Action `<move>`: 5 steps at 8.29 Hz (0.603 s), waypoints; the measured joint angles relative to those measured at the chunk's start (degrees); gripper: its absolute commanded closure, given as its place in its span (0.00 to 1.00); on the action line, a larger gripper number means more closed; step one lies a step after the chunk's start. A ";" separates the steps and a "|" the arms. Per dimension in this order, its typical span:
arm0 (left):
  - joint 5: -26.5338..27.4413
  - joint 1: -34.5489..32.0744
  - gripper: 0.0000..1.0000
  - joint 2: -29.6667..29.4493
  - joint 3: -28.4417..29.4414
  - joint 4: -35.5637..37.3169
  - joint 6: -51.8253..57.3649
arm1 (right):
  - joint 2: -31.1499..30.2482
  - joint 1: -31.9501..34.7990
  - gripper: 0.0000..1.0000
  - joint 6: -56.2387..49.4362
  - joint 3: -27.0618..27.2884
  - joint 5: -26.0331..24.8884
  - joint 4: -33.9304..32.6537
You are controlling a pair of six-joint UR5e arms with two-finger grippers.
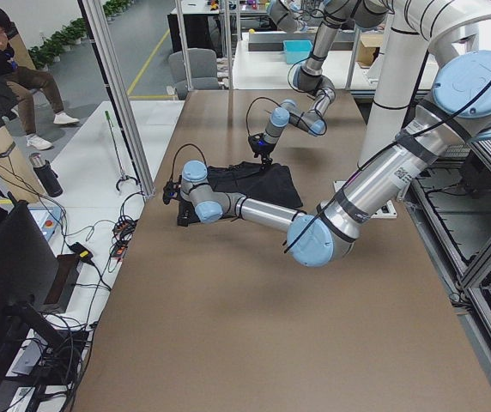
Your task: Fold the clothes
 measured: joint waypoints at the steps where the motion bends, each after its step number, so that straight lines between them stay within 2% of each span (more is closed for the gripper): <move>1: 0.00 0.03 0.05 0.00 0.00 0.00 0.00 | 1.80 0.70 0.07 -1.09 -3.68 0.05 0.78; 3: 0.00 0.28 0.05 0.06 0.06 0.00 0.04 | 3.00 1.15 0.07 -3.27 -8.74 0.02 3.94; 5: 0.00 0.34 0.05 0.08 0.08 0.00 0.01 | 3.01 1.21 0.08 -4.29 -10.73 0.01 4.98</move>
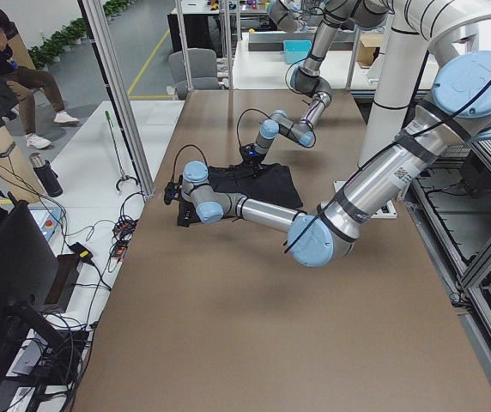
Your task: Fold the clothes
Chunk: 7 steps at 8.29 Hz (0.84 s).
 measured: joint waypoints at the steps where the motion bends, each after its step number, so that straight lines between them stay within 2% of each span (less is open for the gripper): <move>1: 0.00 0.02 0.05 0.00 0.01 0.00 -0.03 | -0.02 0.12 0.09 -0.29 -0.41 0.00 0.13; 5: 0.00 0.02 0.05 -0.07 -0.05 0.00 -0.11 | -0.06 4.29 0.10 -2.97 -1.91 0.65 0.40; 7: 0.00 0.02 0.05 -0.05 -0.07 0.00 -0.13 | -2.67 6.29 0.09 -4.93 -3.67 1.02 4.42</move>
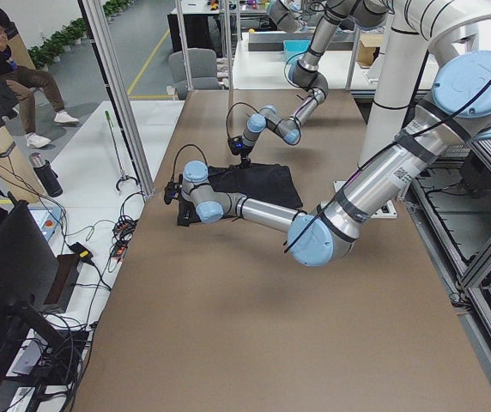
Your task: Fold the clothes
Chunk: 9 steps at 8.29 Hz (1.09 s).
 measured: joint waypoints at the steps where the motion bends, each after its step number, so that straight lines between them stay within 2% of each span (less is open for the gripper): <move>1: 0.00 0.00 0.05 0.00 0.00 0.00 0.04 | -1.19 0.52 0.09 -0.48 -0.29 0.21 2.36; 3: 0.00 0.00 0.05 -0.01 0.05 0.00 0.14 | 0.41 2.86 0.08 -0.77 -0.44 3.55 3.21; 5: 0.00 0.00 0.05 0.03 0.05 0.00 0.13 | 5.65 4.37 0.07 0.06 -0.98 5.79 -0.30; 6: 0.00 0.00 0.05 0.02 0.02 0.00 0.10 | 8.62 4.58 0.07 1.79 -2.78 6.14 -1.31; 8: 0.00 0.00 0.05 -0.02 0.00 0.00 0.09 | 15.07 4.67 0.06 5.02 -9.87 6.33 -1.68; 9: -0.03 0.04 0.05 -0.02 0.00 0.00 0.08 | 16.48 4.66 0.06 5.82 -12.21 6.35 -1.36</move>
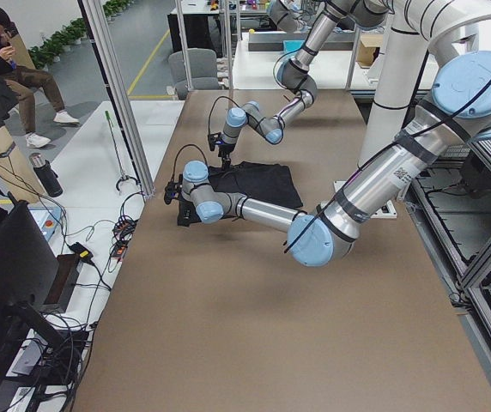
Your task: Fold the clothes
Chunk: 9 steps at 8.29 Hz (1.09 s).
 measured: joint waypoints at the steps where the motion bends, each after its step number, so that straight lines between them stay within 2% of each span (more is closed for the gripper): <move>1: 0.00 0.02 0.05 0.00 0.00 0.00 0.00 | 0.59 -0.07 0.06 0.60 -2.51 -0.04 1.64; 3: 0.03 0.04 0.05 0.00 0.05 0.00 0.06 | 0.35 -0.31 0.06 1.08 -6.90 -0.37 6.10; 6: 0.03 0.04 0.05 0.01 0.06 0.00 0.09 | 0.16 -0.16 0.06 1.14 -8.44 -0.57 7.69; 9: -0.03 0.04 0.05 0.00 -0.06 0.00 0.04 | -1.18 3.04 0.06 0.08 -10.82 -1.63 8.95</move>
